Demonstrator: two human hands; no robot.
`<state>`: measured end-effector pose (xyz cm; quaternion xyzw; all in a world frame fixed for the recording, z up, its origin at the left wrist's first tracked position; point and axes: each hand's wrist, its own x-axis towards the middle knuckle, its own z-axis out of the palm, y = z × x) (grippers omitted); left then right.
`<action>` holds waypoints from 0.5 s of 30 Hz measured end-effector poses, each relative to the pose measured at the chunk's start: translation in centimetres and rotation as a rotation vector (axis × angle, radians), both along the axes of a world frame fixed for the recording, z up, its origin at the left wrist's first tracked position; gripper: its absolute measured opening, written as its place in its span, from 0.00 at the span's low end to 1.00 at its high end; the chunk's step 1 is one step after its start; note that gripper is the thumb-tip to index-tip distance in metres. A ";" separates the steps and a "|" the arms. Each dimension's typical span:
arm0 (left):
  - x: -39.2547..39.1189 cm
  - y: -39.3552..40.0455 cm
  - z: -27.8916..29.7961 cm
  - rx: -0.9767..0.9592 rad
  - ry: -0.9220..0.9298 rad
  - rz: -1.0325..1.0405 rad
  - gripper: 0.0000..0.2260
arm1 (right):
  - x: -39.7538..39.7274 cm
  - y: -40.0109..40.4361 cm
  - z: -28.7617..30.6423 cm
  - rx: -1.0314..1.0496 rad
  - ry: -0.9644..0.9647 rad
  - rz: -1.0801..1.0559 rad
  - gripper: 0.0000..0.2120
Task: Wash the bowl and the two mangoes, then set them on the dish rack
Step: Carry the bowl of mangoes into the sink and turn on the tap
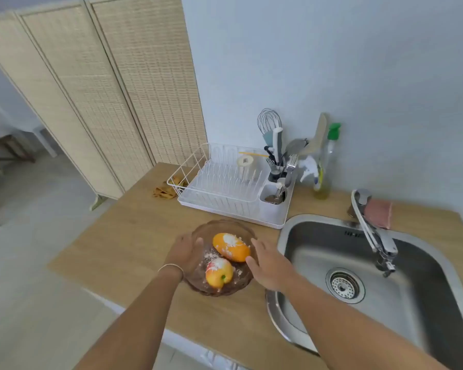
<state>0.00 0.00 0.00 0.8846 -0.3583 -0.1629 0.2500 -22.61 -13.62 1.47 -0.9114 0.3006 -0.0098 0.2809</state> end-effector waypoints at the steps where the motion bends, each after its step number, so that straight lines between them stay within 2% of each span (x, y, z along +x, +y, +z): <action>1: -0.4 0.6 0.1 -0.010 0.031 0.036 0.18 | 0.3 0.7 -0.3 0.033 -0.020 -0.050 0.31; 4: -1.2 1.8 0.0 0.016 0.115 0.059 0.11 | 1.2 2.1 -0.7 0.141 -0.049 -0.189 0.33; 9: -1.3 0.3 -0.7 -0.037 0.113 0.096 0.13 | 1.8 3.0 -1.6 0.232 -0.090 -0.337 0.35; 15: -4.5 -4.0 0.5 -0.149 0.082 -0.081 0.14 | -3.5 2.1 -1.8 0.228 -0.241 -0.573 0.33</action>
